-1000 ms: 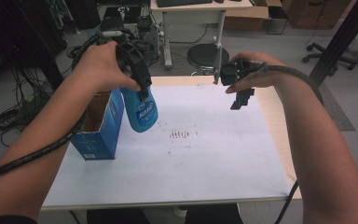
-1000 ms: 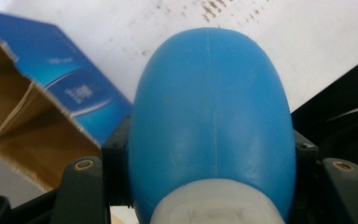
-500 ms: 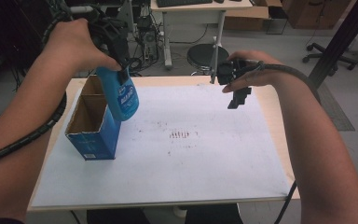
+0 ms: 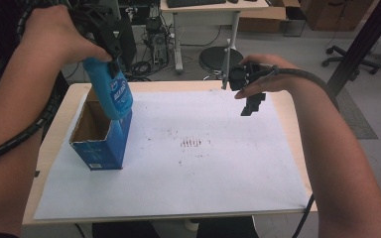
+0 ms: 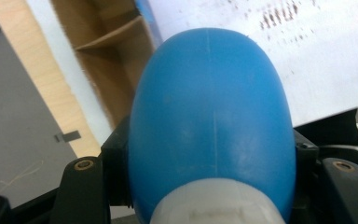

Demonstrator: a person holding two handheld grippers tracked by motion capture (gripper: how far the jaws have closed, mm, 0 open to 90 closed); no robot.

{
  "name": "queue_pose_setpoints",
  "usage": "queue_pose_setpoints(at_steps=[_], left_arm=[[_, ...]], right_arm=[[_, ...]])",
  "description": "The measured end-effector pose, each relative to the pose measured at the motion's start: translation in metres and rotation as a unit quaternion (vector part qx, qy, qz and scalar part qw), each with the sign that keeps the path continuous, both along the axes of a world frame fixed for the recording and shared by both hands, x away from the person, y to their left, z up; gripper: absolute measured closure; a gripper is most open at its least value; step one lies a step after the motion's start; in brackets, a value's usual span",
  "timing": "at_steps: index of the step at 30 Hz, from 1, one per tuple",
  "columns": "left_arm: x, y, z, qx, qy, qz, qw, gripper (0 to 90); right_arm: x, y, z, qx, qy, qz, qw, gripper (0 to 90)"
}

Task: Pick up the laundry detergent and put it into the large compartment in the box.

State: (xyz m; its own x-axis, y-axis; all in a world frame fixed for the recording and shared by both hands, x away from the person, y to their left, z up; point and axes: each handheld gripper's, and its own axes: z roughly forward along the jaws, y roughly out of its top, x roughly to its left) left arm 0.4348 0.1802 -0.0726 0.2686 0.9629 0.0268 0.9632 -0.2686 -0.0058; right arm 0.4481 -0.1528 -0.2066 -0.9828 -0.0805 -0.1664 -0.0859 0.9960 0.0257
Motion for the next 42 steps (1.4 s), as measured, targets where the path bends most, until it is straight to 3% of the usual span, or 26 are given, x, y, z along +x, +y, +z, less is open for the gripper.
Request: queue_pose_setpoints(at_steps=[6, 18, 26, 42], left_arm=[[0.004, 0.022, 0.006, 0.001, -0.004, 0.051, 0.9987, 38.1], [0.008, 0.050, 0.006, 0.009, -0.008, 0.104, 0.9945, 38.0], [0.011, 0.060, -0.003, 0.012, -0.006, 0.118, 0.9929, 38.0], [0.016, 0.068, -0.042, 0.015, 0.009, 0.123, 0.9922, 38.0]], right_arm=[[0.000, 0.002, -0.001, 0.000, 0.001, 0.001, 1.0000, 7.1], [0.001, 0.006, -0.002, -0.001, 0.001, 0.004, 1.0000, 7.1], [0.000, 0.007, -0.001, -0.001, 0.001, 0.003, 1.0000, 7.2], [-0.002, 0.005, 0.001, -0.001, -0.001, 0.000, 1.0000, 7.2]])
